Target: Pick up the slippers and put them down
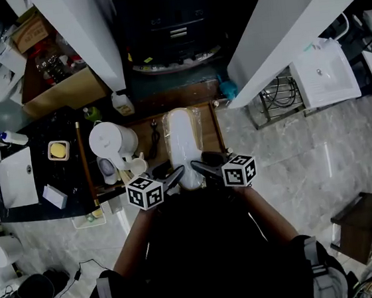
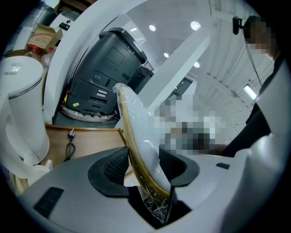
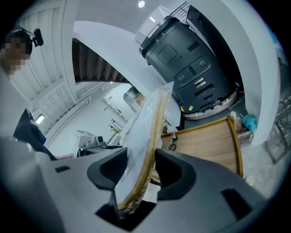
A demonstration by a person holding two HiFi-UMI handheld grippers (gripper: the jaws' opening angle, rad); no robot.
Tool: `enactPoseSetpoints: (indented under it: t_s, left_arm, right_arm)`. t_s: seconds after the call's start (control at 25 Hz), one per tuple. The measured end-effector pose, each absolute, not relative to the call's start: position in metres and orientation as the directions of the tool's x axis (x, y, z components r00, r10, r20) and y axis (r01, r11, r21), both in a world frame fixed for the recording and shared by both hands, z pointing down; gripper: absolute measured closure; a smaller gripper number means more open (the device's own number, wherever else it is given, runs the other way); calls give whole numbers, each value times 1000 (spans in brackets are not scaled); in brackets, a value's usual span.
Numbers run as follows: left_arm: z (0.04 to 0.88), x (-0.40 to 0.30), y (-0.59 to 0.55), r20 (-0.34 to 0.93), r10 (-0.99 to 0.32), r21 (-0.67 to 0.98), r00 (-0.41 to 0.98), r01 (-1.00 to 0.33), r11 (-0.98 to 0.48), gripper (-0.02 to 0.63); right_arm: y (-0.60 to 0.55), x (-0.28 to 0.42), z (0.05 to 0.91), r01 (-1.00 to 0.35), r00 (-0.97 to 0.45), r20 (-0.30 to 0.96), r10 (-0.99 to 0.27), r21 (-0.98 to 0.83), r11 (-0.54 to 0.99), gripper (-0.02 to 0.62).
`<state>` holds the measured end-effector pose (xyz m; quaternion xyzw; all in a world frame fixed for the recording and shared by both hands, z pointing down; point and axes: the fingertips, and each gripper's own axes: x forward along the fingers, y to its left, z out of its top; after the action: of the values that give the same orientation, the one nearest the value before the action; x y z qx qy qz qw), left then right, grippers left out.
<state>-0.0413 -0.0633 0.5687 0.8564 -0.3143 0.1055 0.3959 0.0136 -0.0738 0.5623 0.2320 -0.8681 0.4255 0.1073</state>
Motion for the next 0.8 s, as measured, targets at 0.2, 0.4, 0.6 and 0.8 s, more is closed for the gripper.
enactPoseSetpoints:
  t_s: [0.2, 0.4, 0.6, 0.8]
  left_arm:
    - [582, -39, -69, 443, -427, 628, 788, -613, -480, 402]
    - [590, -36, -81, 456, -416, 632, 787, -615, -471, 402]
    - [607, -35, -90, 488, -393, 631, 780, -626, -458, 401]
    - [621, -35, -99, 510, -381, 631, 771, -637, -443, 402]
  right_arm:
    - [-80, 16, 574, -514, -858, 411, -309, -684, 517, 400]
    - [-92, 19, 582, -517, -856, 420, -302, -691, 505, 400]
    - [-100, 20, 601, -529, -849, 436, -300, -689, 495, 402]
    - [-109, 20, 618, -530, -848, 446, -287, -697, 483, 402]
